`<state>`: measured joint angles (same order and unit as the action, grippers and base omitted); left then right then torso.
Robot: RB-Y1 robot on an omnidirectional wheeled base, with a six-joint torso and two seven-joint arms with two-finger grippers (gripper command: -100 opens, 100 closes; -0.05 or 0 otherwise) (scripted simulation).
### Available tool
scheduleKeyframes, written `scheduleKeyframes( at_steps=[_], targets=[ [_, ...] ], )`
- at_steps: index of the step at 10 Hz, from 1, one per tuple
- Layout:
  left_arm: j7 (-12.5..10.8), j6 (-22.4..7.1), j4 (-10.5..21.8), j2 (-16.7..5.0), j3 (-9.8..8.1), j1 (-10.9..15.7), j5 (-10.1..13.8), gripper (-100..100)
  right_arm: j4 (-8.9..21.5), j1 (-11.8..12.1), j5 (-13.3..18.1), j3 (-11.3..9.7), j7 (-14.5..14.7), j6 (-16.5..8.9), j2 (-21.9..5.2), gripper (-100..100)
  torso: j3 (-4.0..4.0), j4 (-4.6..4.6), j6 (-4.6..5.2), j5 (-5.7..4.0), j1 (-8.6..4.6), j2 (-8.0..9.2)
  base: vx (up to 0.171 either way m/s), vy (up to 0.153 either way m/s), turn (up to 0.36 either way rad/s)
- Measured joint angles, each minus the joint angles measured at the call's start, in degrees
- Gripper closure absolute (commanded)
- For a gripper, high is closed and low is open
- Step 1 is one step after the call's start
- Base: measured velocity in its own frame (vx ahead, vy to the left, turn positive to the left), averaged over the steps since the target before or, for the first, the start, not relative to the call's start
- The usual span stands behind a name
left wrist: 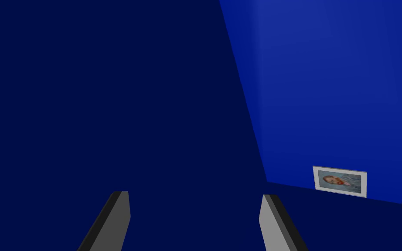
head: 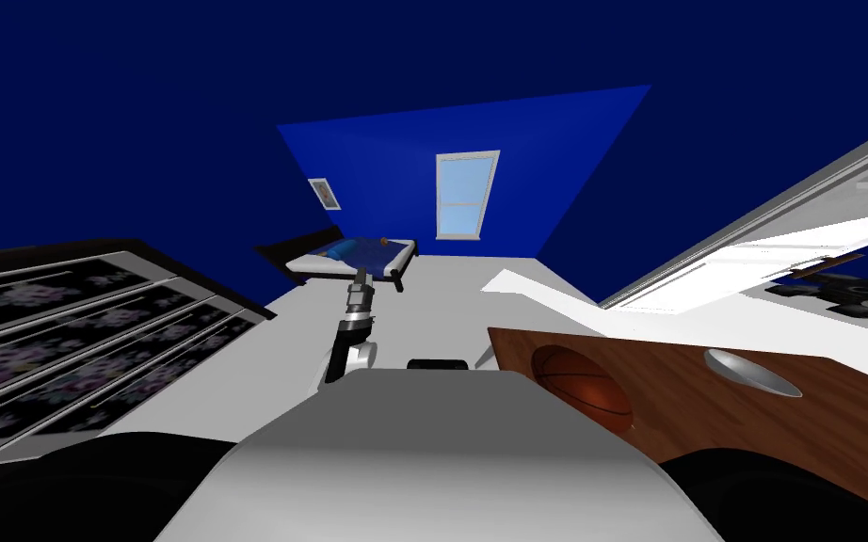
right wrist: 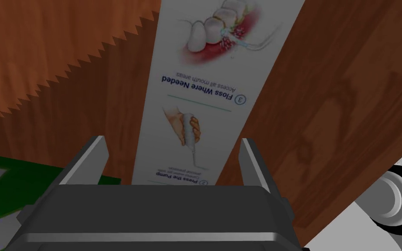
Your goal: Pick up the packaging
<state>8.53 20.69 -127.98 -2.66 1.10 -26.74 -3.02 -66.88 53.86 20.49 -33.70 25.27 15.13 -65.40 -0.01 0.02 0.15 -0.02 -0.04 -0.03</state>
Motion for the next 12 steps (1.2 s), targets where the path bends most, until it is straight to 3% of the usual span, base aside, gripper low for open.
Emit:
scheduleKeyframes(
  at_steps=[1, 2, 6, 7, 8, 11, 12],
  targets=[
    [0.0, 0.0, 0.0, 0.0, 0.0, 0.0, 0.0, 0, 0.4, -0.7, 0.3, -0.5, 0.0, -0.6, 1.1, -100, 0.0, 0.0, 0.0, 0.0, 0.01, 0.0, -0.006, -0.016, 0.009],
    [0.0, 0.0, 0.0, 0.0, 0.0, 0.0, 0.0, 0, 0.4, -0.8, 0.4, -0.6, 0.0, -0.8, 1.2, 100, -0.01, -0.01, 0.01, 0.02, 0.08, -0.02, 0.0, 0.0, 0.0],
    [0.0, 0.0, 0.0, 0.0, 0.0, 0.0, 0.0, 0, 0.4, -0.7, 0.3, -0.6, -0.1, -0.7, 1.3, 100, -0.02, -0.01, -0.06, 0.05, 0.06, -0.04, 0.0, 0.0, 0.0],
    [0.0, 0.0, 0.0, 0.0, 0.0, 0.0, 0.0, 0, 0.4, -0.7, 0.3, -0.6, -0.1, -0.7, 1.3, 0, -0.02, -0.01, -0.05, 0.05, 0.07, -0.05, 0.0, 0.0, 0.0],
    [0.0, 0.0, 0.0, 0.0, 0.0, 0.0, 0.0, 0, 0.4, -0.7, 0.3, -0.6, -0.1, -0.7, 1.3, 100, -0.03, -0.01, -0.05, 0.05, 0.07, -0.05, 0.009, 0.019, -0.055],
    [0.0, 0.0, 0.0, 0.0, 0.01, 0.0, 0.0, 0, -1.4, 1.0, -0.5, 0.4, -0.3, 0.2, -2.0, 100, -0.09, -0.05, -0.03, 0.15, 0.28, -0.14, 0.015, 0.031, -0.048],
    [0.0, 0.0, 0.0, 0.0, 0.01, 0.0, 0.0, 0, -1.4, 1.0, -0.5, 0.5, -0.3, 0.3, -2.1, 0, -0.07, -0.04, -0.03, 0.13, 0.22, -0.11, 0.0, 0.0, 0.0]
  ],
)
